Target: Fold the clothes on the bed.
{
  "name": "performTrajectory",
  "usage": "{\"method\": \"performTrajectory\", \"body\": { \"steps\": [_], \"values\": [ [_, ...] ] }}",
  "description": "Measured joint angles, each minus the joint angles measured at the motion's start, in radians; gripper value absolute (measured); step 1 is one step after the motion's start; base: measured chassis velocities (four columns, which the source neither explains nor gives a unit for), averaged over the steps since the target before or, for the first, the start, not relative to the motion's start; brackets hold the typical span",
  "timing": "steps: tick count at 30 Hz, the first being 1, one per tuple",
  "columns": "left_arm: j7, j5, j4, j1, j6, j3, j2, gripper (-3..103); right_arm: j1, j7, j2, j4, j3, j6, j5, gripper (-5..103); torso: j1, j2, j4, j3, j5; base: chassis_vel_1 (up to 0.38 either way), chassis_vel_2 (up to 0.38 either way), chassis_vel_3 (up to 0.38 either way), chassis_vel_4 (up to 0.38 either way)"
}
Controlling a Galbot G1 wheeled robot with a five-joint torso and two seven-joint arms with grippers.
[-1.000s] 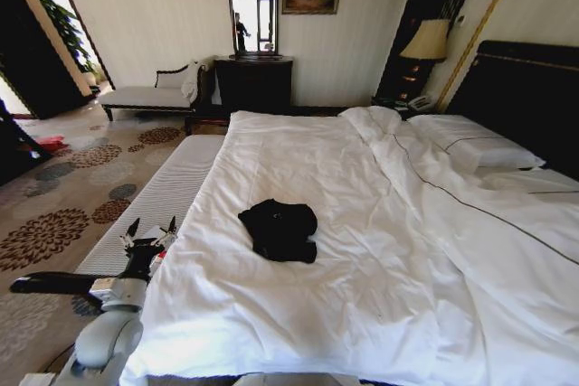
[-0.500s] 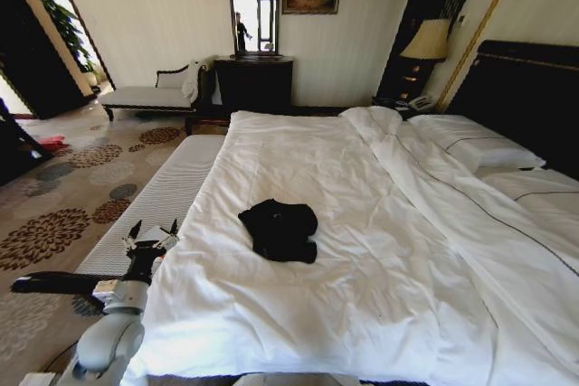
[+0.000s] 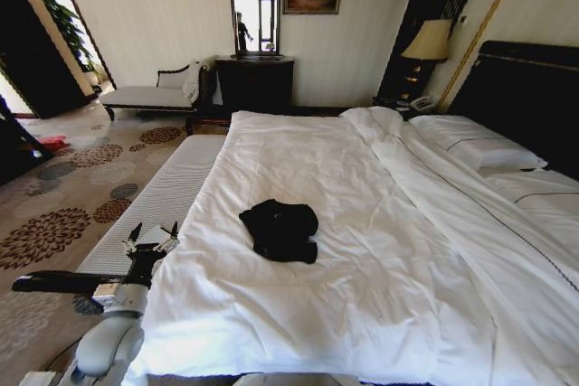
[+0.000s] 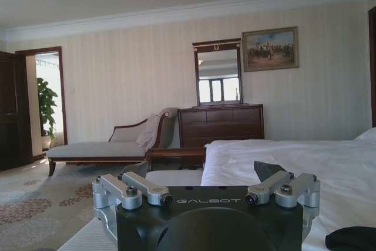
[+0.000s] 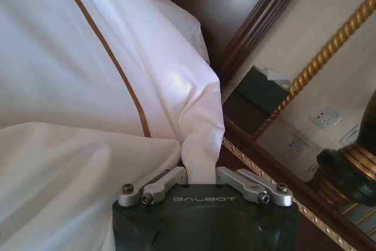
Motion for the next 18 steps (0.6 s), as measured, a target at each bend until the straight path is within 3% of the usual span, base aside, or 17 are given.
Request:
{"method": "performTrajectory", "body": {
  "steps": [3, 7, 10, 13, 16, 18],
  "values": [
    [-0.001, 0.001, -0.014, 0.003, 0.001, 0.000, 0.007, 100, 0.019, 0.010, -0.007, -0.018, -0.007, 0.010, 0.011, 3, 0.000, 0.000, -0.0004, 0.000, 0.0002, 0.000, 0.000, 0.000, 0.000],
    [-0.004, 0.001, -0.026, 0.009, 0.004, -0.002, 0.013, 100, 0.023, 0.016, -0.006, -0.022, -0.002, 0.039, 0.005, 19, 0.000, 0.000, -0.0012, 0.000, 0.0005, 0.000, 0.000, 0.000, 0.000],
    [-0.004, 0.001, -0.032, 0.023, 0.005, -0.004, 0.016, 100, 0.020, 0.019, 0.002, -0.017, 0.011, 0.054, 0.001, 24, 0.000, 0.000, -0.0005, 0.000, 0.0002, 0.000, 0.000, 0.000, 0.000],
    [-0.003, 0.001, -0.035, 0.050, 0.004, -0.009, 0.028, 100, -0.004, 0.012, 0.048, 0.037, 0.035, 0.071, 0.012, 40, 0.000, 0.000, -0.0003, 0.000, 0.0002, 0.000, 0.000, 0.000, 0.000],
    [-0.003, 0.000, -0.037, 0.061, 0.003, -0.015, 0.036, 100, -0.026, -0.002, 0.095, 0.104, 0.047, 0.086, 0.030, 46, 0.000, 0.000, -0.0008, 0.000, 0.0003, 0.000, 0.000, 0.000, 0.000],
    [-0.003, -0.004, -0.049, 0.074, 0.003, -0.026, 0.040, 100, -0.048, -0.012, 0.140, 0.185, 0.051, 0.093, 0.051, 57, 0.000, 0.000, -0.0009, 0.000, -0.0001, 0.000, 0.000, 0.000, 0.000]
  ]
}}
